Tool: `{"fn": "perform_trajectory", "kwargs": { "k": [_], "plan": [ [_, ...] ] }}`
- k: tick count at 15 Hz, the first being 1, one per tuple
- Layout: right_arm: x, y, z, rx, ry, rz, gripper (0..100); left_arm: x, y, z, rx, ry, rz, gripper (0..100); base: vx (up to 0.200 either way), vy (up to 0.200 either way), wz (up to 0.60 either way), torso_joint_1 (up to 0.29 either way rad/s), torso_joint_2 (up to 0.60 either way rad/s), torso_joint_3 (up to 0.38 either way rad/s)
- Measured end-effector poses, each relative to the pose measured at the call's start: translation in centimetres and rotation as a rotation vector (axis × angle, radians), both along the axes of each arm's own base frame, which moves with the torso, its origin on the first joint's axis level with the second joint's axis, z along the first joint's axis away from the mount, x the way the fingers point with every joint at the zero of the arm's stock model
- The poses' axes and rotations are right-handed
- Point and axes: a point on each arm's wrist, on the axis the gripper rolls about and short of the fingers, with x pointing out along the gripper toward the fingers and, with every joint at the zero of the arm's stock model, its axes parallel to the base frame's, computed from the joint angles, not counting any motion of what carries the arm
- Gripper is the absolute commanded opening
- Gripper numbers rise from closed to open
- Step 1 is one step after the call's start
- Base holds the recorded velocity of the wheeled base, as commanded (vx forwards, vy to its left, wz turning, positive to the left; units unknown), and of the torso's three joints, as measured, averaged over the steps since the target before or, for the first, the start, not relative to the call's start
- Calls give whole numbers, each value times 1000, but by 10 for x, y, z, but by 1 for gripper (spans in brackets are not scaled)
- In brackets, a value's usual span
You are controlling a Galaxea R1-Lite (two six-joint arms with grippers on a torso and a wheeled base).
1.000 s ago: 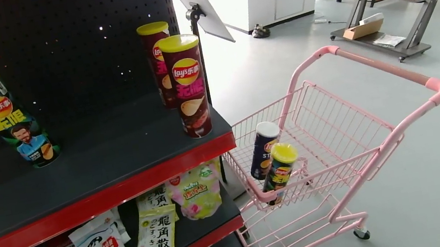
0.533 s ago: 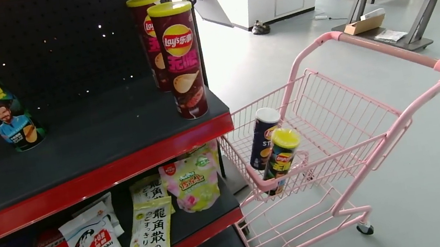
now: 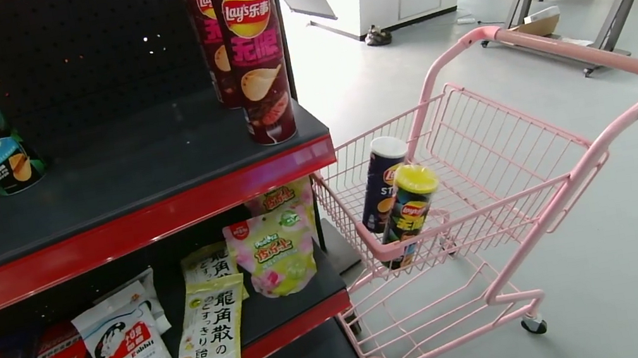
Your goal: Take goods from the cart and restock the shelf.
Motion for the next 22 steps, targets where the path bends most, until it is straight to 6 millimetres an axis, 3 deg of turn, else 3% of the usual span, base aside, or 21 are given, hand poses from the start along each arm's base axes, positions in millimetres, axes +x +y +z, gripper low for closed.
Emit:
{"fn": "perform_trajectory", "kwargs": {
  "k": [3,5,7,9,11,13,16,19,22],
  "plan": [
    [-2,0,13,17,-28,9,100,0,0,0,0,0,1,100,0,0,0,0,0,0],
    [-6,0,51,76,-86,34,100,0,0,0,0,0,1,100,0,0,0,0,0,0],
    [7,0,95,116,-68,65,100,0,0,0,0,0,2,100,0,0,0,0,0,0],
    [53,3,134,142,27,100,100,0,0,0,0,0,4,100,0,0,0,0,0,0],
    [114,8,151,158,119,146,100,0,0,0,0,0,5,100,0,0,0,0,0,0],
    [178,17,145,172,220,200,100,0,0,0,0,0,4,100,0,0,0,0,0,0],
    [244,38,115,179,357,291,100,0,0,0,0,0,5,100,0,0,0,0,0,0],
    [279,65,94,168,415,379,100,0,0,0,0,0,5,100,0,0,0,0,0,0],
    [293,87,78,153,471,434,100,0,0,0,0,0,5,100,0,0,0,0,0,0]
  ]
}}
